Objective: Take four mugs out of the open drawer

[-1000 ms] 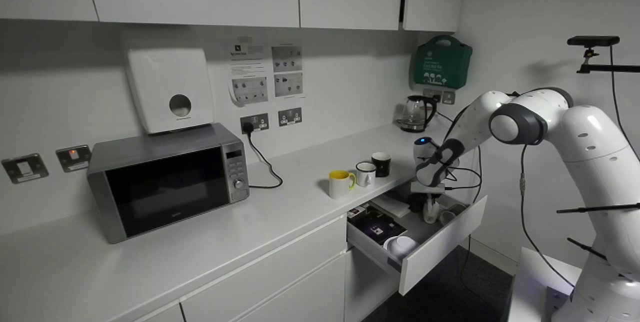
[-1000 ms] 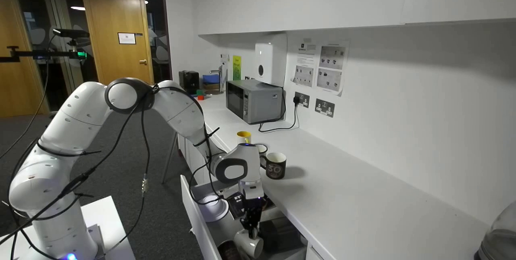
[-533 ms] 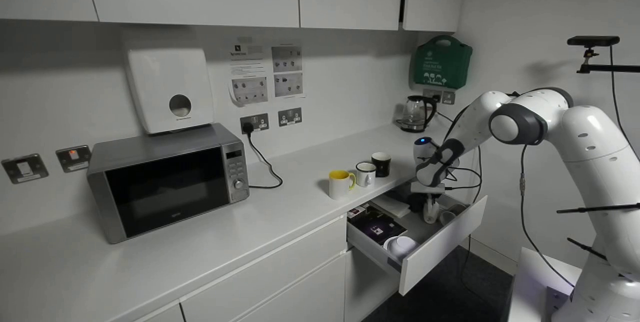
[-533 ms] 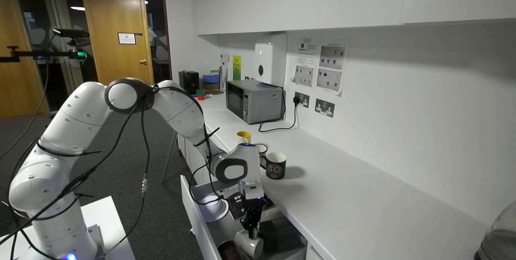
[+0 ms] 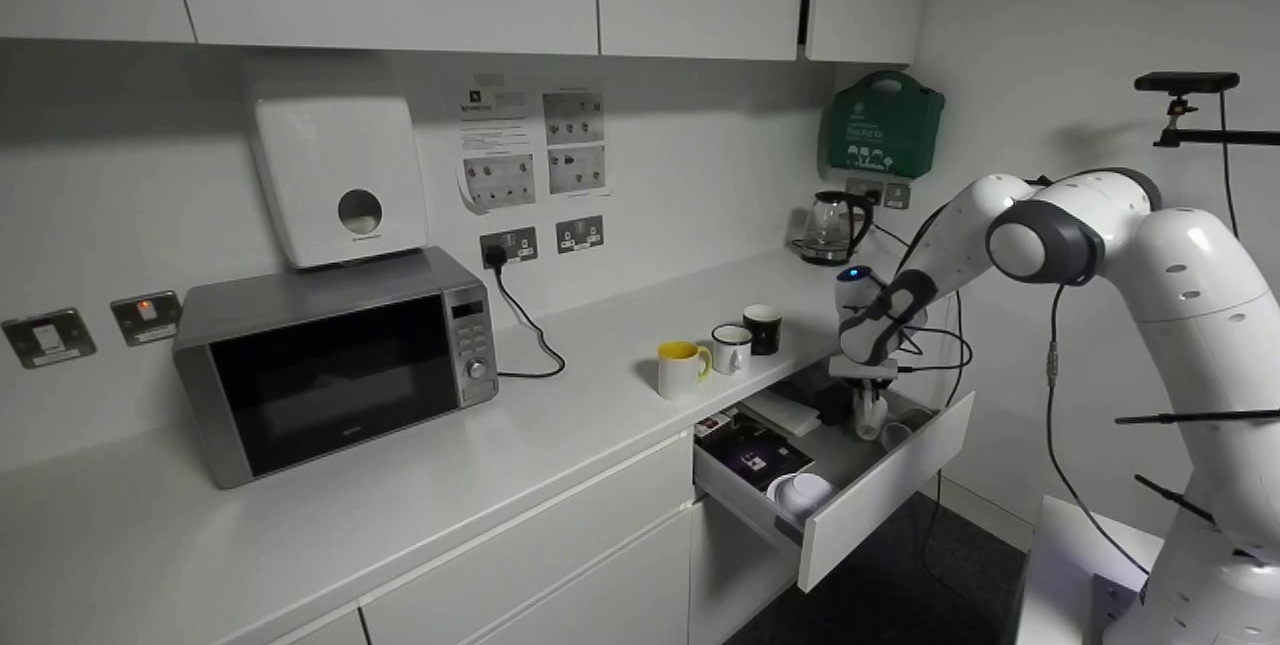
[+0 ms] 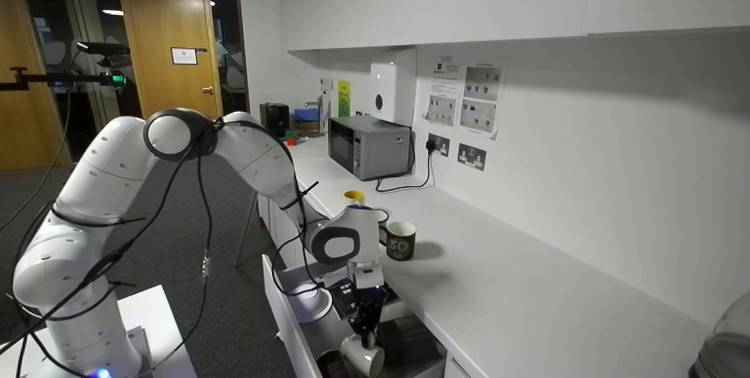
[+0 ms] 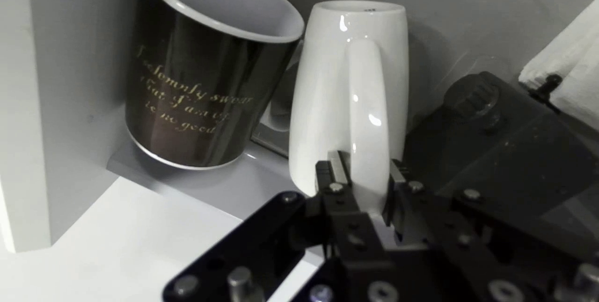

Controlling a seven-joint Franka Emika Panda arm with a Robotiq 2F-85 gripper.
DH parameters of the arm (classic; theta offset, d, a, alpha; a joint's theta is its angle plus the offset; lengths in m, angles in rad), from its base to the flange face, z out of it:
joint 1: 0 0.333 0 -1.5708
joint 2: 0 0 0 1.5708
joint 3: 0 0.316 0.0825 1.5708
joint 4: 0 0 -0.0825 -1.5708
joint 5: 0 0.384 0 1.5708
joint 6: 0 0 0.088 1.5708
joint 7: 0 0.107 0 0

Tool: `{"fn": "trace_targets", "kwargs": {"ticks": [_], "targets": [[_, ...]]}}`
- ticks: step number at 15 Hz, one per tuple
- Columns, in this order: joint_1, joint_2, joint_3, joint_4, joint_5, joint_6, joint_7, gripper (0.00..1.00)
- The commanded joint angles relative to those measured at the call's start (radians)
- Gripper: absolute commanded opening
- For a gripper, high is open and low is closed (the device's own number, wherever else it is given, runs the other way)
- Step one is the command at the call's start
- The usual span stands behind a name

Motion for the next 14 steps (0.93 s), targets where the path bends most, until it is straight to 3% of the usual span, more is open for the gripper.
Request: {"fn": "trace_targets", "kwargs": {"ticks": [1,8,14], "targets": [[0.026,-0.108,-0.032,-0.072,-0.013,-0.037,-0.017,0.05],[0.077,-0.239,-0.073,-0.12,-0.101,-0.078,0.024,0.05],[0.105,-0.365,-0.082,-0.14,-0.298,-0.106,0.143,0.05]]}}
